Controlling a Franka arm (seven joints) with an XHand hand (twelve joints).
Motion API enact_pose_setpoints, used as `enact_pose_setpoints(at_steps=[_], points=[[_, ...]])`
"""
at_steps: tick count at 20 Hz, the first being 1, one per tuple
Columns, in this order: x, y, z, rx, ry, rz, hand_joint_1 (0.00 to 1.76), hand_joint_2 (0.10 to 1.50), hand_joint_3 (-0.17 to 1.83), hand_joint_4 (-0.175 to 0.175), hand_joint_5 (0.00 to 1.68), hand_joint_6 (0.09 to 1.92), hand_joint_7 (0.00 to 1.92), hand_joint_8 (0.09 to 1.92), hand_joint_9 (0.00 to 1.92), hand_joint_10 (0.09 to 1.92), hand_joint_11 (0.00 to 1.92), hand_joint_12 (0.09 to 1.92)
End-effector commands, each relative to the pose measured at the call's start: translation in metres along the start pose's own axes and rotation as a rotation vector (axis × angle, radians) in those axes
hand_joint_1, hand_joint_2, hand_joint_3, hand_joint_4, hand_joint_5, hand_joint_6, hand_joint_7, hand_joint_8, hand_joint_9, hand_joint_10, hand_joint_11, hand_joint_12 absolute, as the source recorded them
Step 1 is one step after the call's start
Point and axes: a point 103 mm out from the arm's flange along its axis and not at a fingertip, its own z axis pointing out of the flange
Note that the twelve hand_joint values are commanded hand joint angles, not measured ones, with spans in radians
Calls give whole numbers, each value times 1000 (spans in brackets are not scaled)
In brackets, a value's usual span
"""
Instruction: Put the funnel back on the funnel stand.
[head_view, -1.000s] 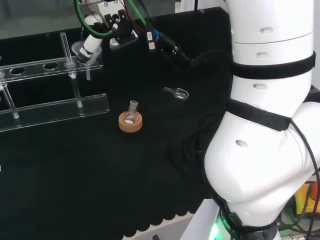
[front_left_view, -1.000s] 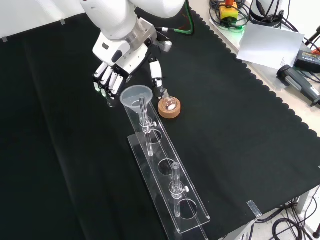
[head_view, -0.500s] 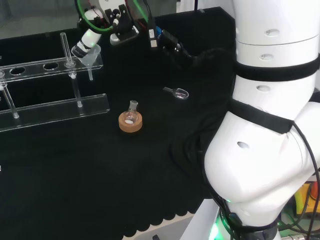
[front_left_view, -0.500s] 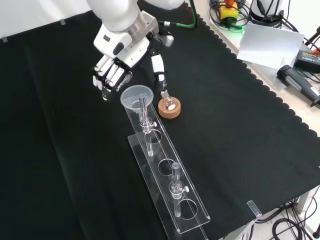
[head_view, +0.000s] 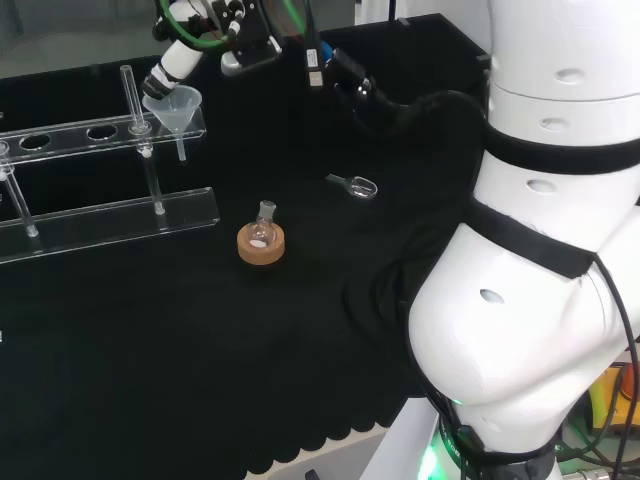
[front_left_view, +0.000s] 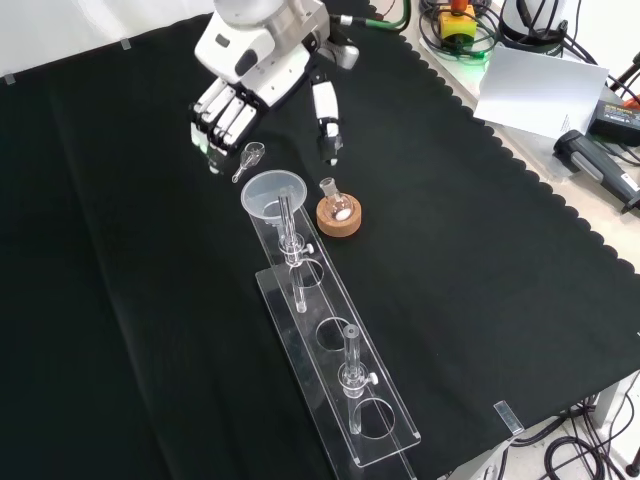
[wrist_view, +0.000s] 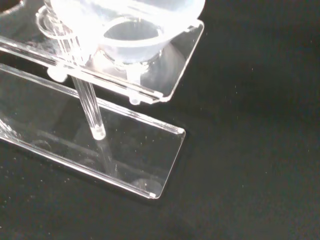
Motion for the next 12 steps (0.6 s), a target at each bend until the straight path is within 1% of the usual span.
enact_pose_setpoints(at_steps=[1, 4, 8, 12], points=[[3, -21, -12, -60, 34, 20, 422, 651, 5, -2, 79, 87, 163, 574, 0, 893, 0, 802], [1, -29, -12, -65, 40, 32, 426, 655, 7, -1, 81, 87, 163, 575, 0, 892, 0, 803], [-6, -37, -10, -56, 50, 52, 432, 663, 10, 0, 86, 87, 162, 577, 0, 891, 0, 801], [-19, -45, -7, -47, 51, 75, 433, 667, 12, 0, 88, 87, 161, 579, 0, 890, 0, 799]])
